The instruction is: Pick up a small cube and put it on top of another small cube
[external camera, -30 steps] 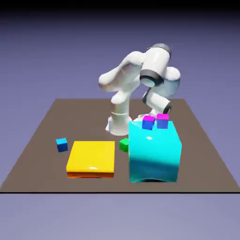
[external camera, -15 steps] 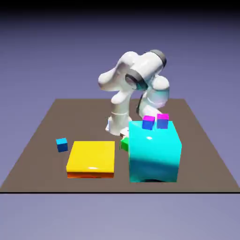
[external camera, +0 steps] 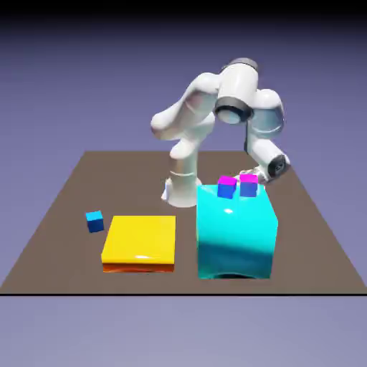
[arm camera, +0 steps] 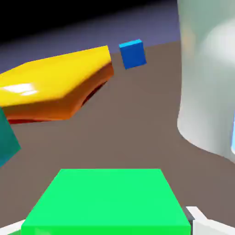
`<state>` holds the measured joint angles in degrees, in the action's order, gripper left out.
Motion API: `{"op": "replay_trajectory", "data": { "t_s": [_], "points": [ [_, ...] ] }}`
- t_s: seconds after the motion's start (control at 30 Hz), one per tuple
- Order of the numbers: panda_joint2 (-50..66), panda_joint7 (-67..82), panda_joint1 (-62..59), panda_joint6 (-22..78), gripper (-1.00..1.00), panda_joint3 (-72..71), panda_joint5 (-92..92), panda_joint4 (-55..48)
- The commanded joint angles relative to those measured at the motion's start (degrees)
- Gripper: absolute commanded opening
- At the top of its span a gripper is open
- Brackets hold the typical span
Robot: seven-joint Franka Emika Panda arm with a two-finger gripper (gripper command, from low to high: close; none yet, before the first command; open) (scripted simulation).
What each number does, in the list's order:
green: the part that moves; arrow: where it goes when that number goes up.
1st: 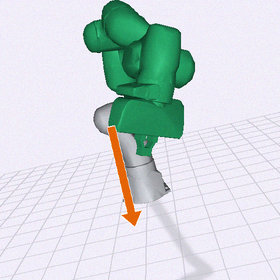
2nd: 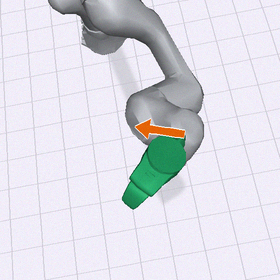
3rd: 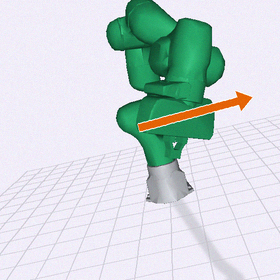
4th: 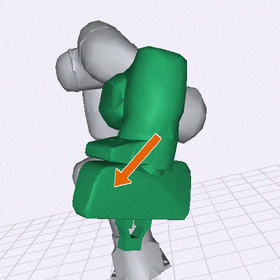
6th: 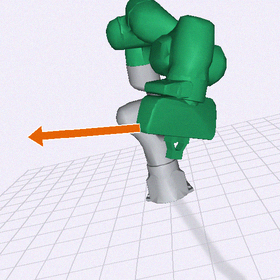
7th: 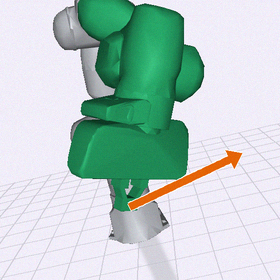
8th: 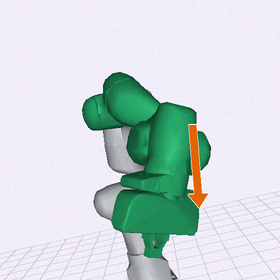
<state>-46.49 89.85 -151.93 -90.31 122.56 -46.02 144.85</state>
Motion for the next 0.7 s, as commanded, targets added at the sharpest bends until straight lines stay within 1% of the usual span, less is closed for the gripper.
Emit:
{"op": "replay_trajectory", "data": {
  "t_s": [0.0, 0.23, 0.67],
  "points": [
    [0.14, -2.18, 2.08, -1.89, -1.00, -0.69, 1.53, -0.25],
    [0.99, -17.11, 16.61, -14.65, -1.00, -5.36, 11.35, -1.91],
    [-1.80, -36.37, 43.61, -33.66, -1.00, -9.72, 19.91, -2.34]
  ]
}}
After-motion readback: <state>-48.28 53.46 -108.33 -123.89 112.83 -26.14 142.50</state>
